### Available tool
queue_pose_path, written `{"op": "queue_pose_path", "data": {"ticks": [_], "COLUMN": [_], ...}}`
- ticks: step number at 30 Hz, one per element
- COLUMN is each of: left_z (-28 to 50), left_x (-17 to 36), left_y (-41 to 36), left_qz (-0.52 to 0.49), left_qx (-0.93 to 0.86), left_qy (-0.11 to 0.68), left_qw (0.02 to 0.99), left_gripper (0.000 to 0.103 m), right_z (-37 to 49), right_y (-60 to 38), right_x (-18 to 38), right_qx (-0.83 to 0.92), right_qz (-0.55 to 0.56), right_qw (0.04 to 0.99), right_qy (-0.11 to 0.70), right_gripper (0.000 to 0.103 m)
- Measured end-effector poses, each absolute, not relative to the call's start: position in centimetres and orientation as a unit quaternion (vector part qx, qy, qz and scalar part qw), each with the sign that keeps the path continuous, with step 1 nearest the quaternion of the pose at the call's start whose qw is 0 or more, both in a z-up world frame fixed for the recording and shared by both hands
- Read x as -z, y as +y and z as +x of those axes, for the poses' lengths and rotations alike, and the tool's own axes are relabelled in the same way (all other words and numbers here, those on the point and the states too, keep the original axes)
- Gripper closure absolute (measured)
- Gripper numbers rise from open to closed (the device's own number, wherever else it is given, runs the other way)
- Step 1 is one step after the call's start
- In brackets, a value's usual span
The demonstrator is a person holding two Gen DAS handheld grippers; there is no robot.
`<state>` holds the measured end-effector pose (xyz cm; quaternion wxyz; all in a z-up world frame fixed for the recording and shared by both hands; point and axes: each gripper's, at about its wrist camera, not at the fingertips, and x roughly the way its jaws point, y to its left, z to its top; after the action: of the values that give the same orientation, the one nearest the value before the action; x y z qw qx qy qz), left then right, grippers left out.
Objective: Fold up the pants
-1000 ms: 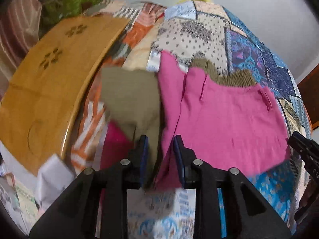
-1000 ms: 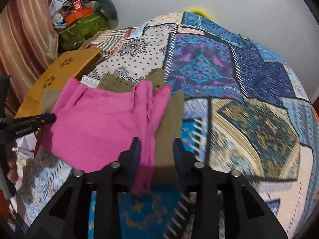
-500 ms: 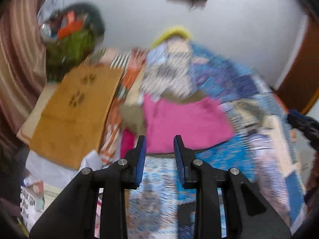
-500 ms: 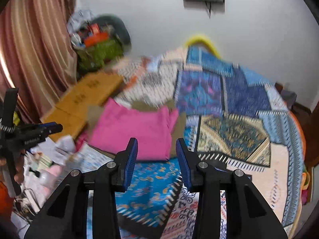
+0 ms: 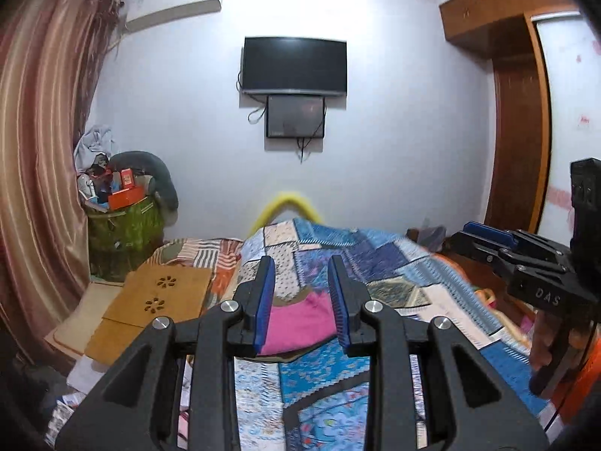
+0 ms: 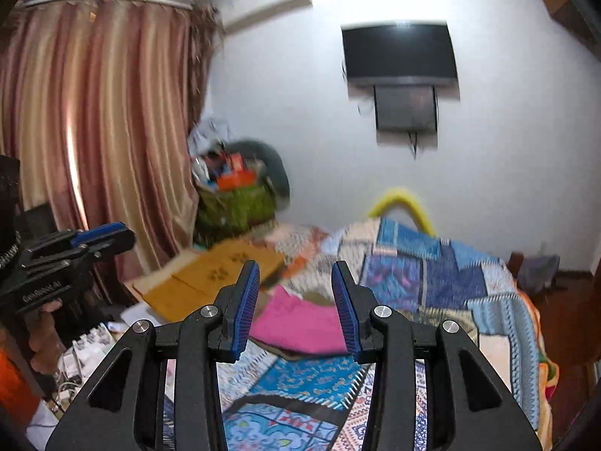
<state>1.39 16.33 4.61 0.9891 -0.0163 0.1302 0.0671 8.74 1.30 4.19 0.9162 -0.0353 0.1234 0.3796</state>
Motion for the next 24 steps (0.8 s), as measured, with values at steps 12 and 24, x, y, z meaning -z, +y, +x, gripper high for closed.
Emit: {"op": "queue_pose_path", "data": {"ticks": [12,24], "left_z": [-4.5,-4.9], "left_x": [-4.2,-3.0], "left_y": [14.1,14.4], "left_qz": [-0.029,-0.029], "left_qx": [-0.114,-0.128], "left_qy": [0.068,0.066], "left_qw": [0.991,0.989], "left_gripper": [0.027,0.0], "right_z": [1.7,1.8], "right_y": [-0.2,-0.1], "right_x": [-4.4,-3.4], "right_qx": [-0.366,-0.334], "right_qz": [-0.034,-0.031], "right_qw": [0.928,0.94], "right_qy": [0.051,0.063], "right_gripper": [0.047,0.0]}}
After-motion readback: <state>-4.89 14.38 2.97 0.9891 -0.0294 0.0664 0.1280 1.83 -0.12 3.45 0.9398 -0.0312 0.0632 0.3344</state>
